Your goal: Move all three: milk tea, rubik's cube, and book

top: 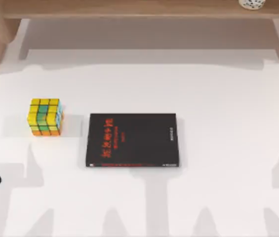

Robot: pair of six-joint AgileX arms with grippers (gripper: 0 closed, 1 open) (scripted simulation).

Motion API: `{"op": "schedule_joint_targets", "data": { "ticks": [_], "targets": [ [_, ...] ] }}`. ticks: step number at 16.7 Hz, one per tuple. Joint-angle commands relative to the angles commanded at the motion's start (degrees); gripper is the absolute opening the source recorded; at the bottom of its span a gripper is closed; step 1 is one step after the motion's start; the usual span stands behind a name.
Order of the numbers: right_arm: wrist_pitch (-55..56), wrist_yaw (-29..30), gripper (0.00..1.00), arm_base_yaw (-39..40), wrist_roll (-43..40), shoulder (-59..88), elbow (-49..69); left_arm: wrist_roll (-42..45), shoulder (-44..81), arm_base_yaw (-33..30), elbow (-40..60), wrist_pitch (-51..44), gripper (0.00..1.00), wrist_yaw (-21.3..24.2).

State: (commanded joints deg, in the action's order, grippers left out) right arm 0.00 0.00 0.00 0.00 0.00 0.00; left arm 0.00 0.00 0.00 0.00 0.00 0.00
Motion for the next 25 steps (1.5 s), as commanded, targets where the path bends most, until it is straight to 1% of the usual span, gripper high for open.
{"op": "schedule_joint_targets", "data": {
  "ticks": [4, 8, 20, 25],
  "targets": [
    [0.94, 0.36, 1.0, 0.29, 0.0, 1.75, 1.21, 0.0, 0.0, 0.0, 0.0, 0.0, 1.0, 0.0],
    [6.03, 2.29, 1.0, 2.0, 0.01, 12.32, 7.83, 0.0, 0.0, 0.0, 0.0, 0.0, 1.0, 0.0],
    [31.33, 12.17, 1.0, 10.67, 0.1, 72.02, 40.89, 0.0, 0.0, 0.0, 0.0, 0.0, 1.0, 0.0],
    [40.1, 15.6, 1.0, 13.66, 0.16, 92.35, 52.34, 0.0, 0.0, 0.0, 0.0, 0.0, 1.0, 0.0]
  ]
}}
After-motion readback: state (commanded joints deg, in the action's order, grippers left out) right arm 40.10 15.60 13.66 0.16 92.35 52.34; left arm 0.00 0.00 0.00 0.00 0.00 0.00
